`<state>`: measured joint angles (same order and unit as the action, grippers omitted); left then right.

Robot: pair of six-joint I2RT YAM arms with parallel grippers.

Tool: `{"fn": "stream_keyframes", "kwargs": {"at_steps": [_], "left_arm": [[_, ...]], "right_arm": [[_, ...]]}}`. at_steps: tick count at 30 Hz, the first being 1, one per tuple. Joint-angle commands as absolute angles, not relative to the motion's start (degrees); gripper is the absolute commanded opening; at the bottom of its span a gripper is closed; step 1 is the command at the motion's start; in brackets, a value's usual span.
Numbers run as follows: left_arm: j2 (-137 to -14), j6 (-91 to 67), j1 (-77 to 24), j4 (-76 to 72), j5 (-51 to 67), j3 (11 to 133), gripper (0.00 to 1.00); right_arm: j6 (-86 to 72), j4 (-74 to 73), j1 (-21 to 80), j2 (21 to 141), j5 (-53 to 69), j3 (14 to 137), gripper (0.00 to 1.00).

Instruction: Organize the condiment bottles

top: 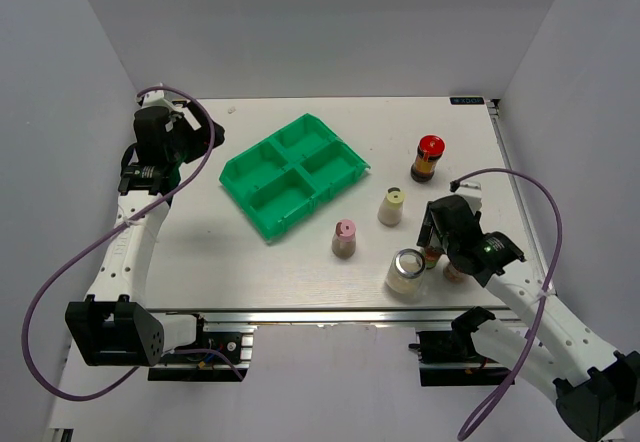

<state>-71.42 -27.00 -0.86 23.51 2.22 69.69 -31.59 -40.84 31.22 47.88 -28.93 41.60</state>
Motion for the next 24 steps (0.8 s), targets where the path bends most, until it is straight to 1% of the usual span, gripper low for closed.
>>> {"fn": "stream_keyframes", "kwargs": {"at_steps": [1,7,9,10,11,13,14,15,16,18,20,23,24], "left_arm": [[-70.1,-26.9,-0.8,22.9,3.0,68.9,0.98],[-70.0,-27.5,-0.8,23.0,1.8,68.6,0.98],[-70.0,-27.4,-0.8,22.9,1.8,68.2,0.98],[-69.8,-27.4,-0.8,22.9,1.4,68.0,0.98],[-69.7,-27.5,-0.8,22.8,1.1,67.9,0.98],[-70.0,-27.5,-0.8,23.1,0.9,68.1,0.98],[-70.0,-27.5,-0.8,23.2,0.9,68.2,0.98],[-70.0,-27.5,-0.8,23.3,0.9,68.4,0.98],[-70.0,-27.6,-0.8,23.4,0.9,68.4,0.98],[-69.7,-27.6,-0.8,23.3,0.9,68.2,0.98],[-69.4,-27.7,-0.8,23.2,0.9,68.3,0.98],[-69.3,-27.7,-0.8,23.2,0.9,68.6,0.98],[-69.2,-27.6,-0.8,23.0,0.8,68.5,0.98]], "right_arm": [[-32.9,-32.5,31.6,46.1,-32.3,40.2,0.69],[-32.8,-32.4,31.6,46.8,-34.1,39.6,0.58],[-32.8,-32.7,31.6,47.1,-35.0,40.1,0.53],[-32.8,-32.7,31.6,47.2,-35.3,40.2,0.49],[-32.7,-32.7,31.6,47.3,-35.9,40.3,0.42],[-32.0,-32.9,31.6,47.6,-36.3,41.4,0.32],[-31.9,-33.0,31.6,47.7,-36.6,41.8,0.26],[-31.6,-33.0,31.6,47.8,-36.7,42.4,0.23],[-31.5,-33.0,31.6,48.1,-36.7,43.3,0.18],[-31.0,-33.0,31.6,48.3,-36.6,44.2,0.14],[-30.1,-32.8,31.6,48.4,-37.0,45.5,0.07],[-27.3,-32.3,31.5,49.2,-37.8,49.5,0.0],[-26.6,-32.3,31.5,49.5,-37.9,51.0,0.0]]}}
